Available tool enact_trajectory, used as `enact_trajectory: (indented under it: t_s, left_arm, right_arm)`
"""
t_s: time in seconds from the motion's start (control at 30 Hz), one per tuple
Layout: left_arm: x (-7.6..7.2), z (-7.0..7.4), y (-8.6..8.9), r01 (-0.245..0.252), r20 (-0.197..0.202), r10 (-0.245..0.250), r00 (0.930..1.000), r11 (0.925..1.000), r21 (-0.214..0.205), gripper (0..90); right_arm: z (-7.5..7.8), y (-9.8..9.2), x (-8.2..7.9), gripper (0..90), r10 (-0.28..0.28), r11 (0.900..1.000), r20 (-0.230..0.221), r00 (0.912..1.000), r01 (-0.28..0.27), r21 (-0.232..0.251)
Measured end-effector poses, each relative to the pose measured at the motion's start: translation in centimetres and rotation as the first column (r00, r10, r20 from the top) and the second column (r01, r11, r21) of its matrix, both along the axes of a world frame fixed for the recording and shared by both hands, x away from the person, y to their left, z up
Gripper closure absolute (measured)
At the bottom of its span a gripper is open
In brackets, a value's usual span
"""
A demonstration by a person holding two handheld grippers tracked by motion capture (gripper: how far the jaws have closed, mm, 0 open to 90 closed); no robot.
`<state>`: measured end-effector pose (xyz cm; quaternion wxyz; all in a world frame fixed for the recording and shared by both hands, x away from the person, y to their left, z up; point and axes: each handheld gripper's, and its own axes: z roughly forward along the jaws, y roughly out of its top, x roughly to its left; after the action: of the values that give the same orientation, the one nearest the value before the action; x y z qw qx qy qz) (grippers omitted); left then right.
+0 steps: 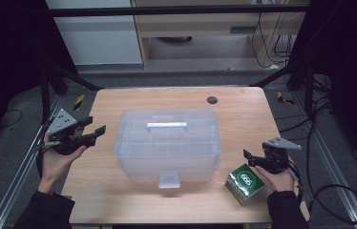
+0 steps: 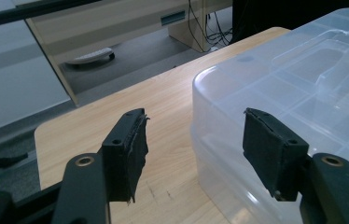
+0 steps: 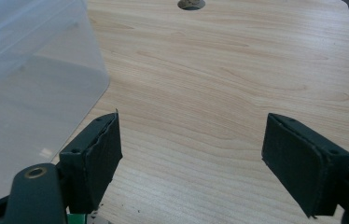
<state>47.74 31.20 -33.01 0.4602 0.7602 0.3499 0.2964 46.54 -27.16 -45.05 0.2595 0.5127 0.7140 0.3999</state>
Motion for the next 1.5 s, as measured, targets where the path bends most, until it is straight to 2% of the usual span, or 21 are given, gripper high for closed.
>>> enact_trajectory:
  t_s: [0.17,0.27,0.37,0.4,0.67,0.73,0.77,0.8,0.87,0.9,0.93,0.97,1.0,1.1,1.13,1.17,1.23,1.33,1.4,1.43,1.5]
  left_arm:
    - [0.3,0.9,-0.9,0.039,-0.002,-0.039,0.9992,0.9987,0.032,39.5]
    - [0.5,1.6,-1.6,0.065,0.002,-0.066,0.9978,0.9953,0.072,39.0]
    - [0.6,1.9,-2.1,0.078,0.002,-0.078,0.997,0.9931,0.088,38.2]
    - [0.7,2.0,-2.4,0.09,0.001,-0.09,0.9959,0.9901,0.108,37.9]
    - [0.8,2.4,-3.6,0.136,-0.007,-0.137,0.9906,0.9798,0.147,37.5]
    - [0.8,2.7,-4.0,0.155,-0.011,-0.155,0.9878,0.9727,0.173,37.4]
    - [0.8,2.7,-4.0,0.155,-0.011,-0.155,0.9878,0.9727,0.173,37.4]
    - [0.8,3.0,-4.3,0.17,-0.016,-0.17,0.9854,0.9679,0.186,37.4]
    - [0.8,3.1,-4.5,0.174,-0.018,-0.174,0.9847,0.9662,0.19,37.4]
    - [0.8,3.2,-4.6,0.181,-0.019,-0.181,0.9834,0.9629,0.2,37.3]
    - [0.7,3.4,-5.1,0.197,-0.024,-0.196,0.9803,0.9561,0.217,37.2]
    - [0.7,3.4,-5.1,0.197,-0.024,-0.196,0.9803,0.9561,0.217,37.0]
    - [0.6,3.8,-5.5,0.211,-0.024,-0.212,0.9771,0.9481,0.238,37.0]
    - [0.5,4.0,-6.1,0.231,-0.023,-0.232,0.9725,0.9449,0.232,37.0]
    - [0.4,4.1,-6.3,0.236,-0.037,-0.234,0.9715,0.9405,0.245,37.0]
    - [0.5,4.2,-6.6,0.253,-0.031,-0.254,0.9667,0.9334,0.254,37.0]
    - [0.4,4.4,-7.2,0.276,-0.037,-0.276,0.9605,0.9243,0.264,37.0]
    - [0.4,4.5,-7.8,0.298,-0.048,-0.298,0.9535,0.9079,0.295,37.1]
    - [0.4,4.6,-8.4,0.314,-0.057,-0.312,0.9485,0.9003,0.302,37.0]
    - [0.4,4.6,-8.6,0.317,-0.057,-0.315,0.9476,0.9003,0.299,37.1]
    - [0.4,4.8,-9.0,0.328,-0.063,-0.326,0.9433,0.8883,0.321,37.1]
  right_arm:
    - [0.2,0.1,-0.1,20.1,-0.003,1.0,0.006,1.0,0.003,0.0]
    - [0.2,0.1,-0.1,20.1,-0.003,1.0,0.009,1.0,0.003,0.0]
    - [0.2,0.1,-0.1,20.1,-0.005,1.0,0.009,0.9999,0.005,0.0]
    - [0.1,0.0,-0.1,20.0,-0.005,1.0,0.007,1.0,0.005,-0.005]
    - [0.0,0.0,-0.1,19.7,-0.002,1.0,-0.003,1.0,0.002,-0.009]
    - [0.1,0.0,-0.1,19.9,-0.003,0.9999,-0.002,1.0,0.003,-0.01]
    - [0.0,0.0,-0.1,20.0,-0.002,0.9999,-0.002,1.0,0.002,-0.01]
    - [0.0,0.0,-0.1,20.2,-0.003,0.9999,-0.002,1.0,0.003,-0.011]
    - [0.0,0.0,-0.1,20.3,-0.002,0.9999,-0.003,1.0,0.002,-0.011]
    - [0.0,0.0,-0.1,20.3,-0.003,0.9999,-0.004,1.0,0.002,-0.01]
    - [0.0,0.0,-0.1,20.6,-0.001,0.9999,-0.007,1.0,0.001,-0.01]
    - [0.0,0.0,-0.1,20.6,-0.001,0.9999,-0.007,1.0,0.001,-0.01]
    - [0.0,0.0,-0.1,20.8,0.001,0.9999,-0.007,1.0,-0.001,-0.011]
    - [0.1,0.0,-0.1,21.2,0.001,0.9999,-0.004,1.0,-0.001,-0.01]
    - [0.1,0.0,-0.1,21.2,0.001,0.9999,-0.004,1.0,-0.001,-0.01]
    - [0.1,0.0,-0.2,21.2,0.003,0.9999,-0.004,1.0,-0.003,-0.011]
    - [0.1,0.0,-0.2,21.4,0.005,0.9999,-0.005,1.0,-0.005,-0.01]
    - [0.1,0.0,-0.1,21.4,0.007,0.9999,-0.01,0.9999,-0.007,-0.011]
    - [0.1,0.0,-0.1,21.5,0.007,0.9999,-0.012,0.9999,-0.007,-0.012]
    - [0.1,0.0,-0.1,21.6,0.006,0.9999,-0.013,0.9999,-0.006,-0.013]
    - [0.1,0.0,-0.1,21.7,0.006,0.9999,-0.014,0.9999,-0.006,-0.013]
